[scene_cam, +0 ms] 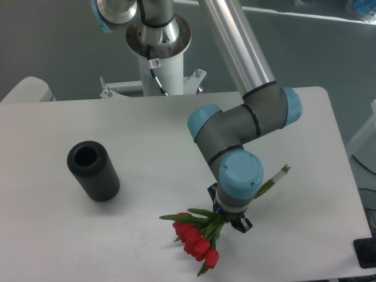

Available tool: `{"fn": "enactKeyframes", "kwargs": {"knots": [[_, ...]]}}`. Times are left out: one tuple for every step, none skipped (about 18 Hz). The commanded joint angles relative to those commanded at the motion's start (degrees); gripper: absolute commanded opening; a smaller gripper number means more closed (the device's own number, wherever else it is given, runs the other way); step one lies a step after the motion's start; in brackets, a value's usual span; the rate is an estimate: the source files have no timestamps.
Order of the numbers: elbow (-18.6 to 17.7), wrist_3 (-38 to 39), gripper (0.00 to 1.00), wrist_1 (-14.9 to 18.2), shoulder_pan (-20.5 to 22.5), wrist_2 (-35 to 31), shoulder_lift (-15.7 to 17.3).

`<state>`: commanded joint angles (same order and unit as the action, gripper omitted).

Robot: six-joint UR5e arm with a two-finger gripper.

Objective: Insert the flowers into the vase
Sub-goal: 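Lift the held red tulip bunch and start moving toward the black vase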

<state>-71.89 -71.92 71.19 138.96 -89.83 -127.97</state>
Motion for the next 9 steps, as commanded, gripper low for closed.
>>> {"fn": "enactKeyframes", "kwargs": {"knots": [[0.00,2.90,0.07,-0.09,-0.09,0.97,0.00],[-0.09,4.84,0.07,-0.18,-0.35,1.76,0.00],[-0.09,5.47,0.07,-0.18,-0.70,2.29,0.09],[-0.09,5.65,0.07,-0.18,-0.88,2.99,0.17],[-0.09,5.82,0.07,-0.35,-0.97,4.48,0.44],[-0.09,6.09,0.07,-0.87,-1.05,6.41,0.79],[-0.44,6.79,0.07,-1.23,-1.58,8.34,1.31],[-1.05,8.01,0.07,-1.75,-1.67,9.84,1.75],[-1.66,9.07,0.07,-2.63,-1.76,11.16,2.19]]}}
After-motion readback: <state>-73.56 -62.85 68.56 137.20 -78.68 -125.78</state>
